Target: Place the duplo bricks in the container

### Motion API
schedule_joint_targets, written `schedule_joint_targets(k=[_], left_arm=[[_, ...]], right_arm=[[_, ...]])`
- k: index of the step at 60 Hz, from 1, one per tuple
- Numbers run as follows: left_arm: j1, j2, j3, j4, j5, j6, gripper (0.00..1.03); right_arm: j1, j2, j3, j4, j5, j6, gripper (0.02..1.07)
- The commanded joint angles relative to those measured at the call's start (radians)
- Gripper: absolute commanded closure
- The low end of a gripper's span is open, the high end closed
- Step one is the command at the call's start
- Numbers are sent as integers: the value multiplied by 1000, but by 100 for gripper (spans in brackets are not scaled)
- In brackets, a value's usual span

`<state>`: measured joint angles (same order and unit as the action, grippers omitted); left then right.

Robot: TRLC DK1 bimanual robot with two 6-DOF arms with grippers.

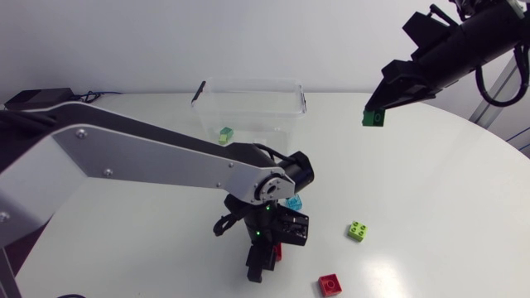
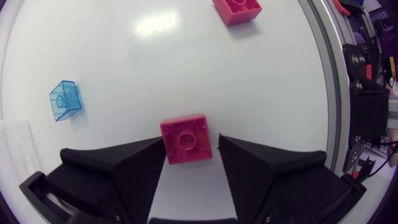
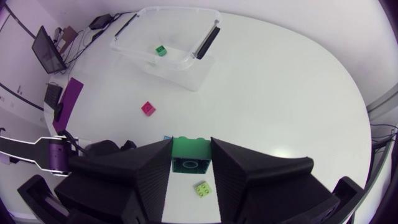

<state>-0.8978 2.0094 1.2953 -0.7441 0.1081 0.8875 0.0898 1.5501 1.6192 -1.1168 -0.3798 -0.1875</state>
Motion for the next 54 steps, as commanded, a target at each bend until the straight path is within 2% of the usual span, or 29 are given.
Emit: schedule_joint_targets(k=[1, 18, 35, 47, 54], left_arm=[[13, 28, 24, -20, 15, 10, 57], [91, -136, -50, 3, 47, -39, 58], [180, -311, -129, 52, 79, -74, 58], [191, -367, -186, 83, 91, -76, 57], [172, -385, -222, 112, 93, -81, 57]], right_arm=[[7, 41, 44, 20, -10, -3, 102], [107, 174, 148, 121, 18, 72, 102], [228, 324, 271, 216, 102, 122, 102], [255, 438, 392, 239, 144, 125, 102], [260, 512, 481, 239, 151, 135, 102]])
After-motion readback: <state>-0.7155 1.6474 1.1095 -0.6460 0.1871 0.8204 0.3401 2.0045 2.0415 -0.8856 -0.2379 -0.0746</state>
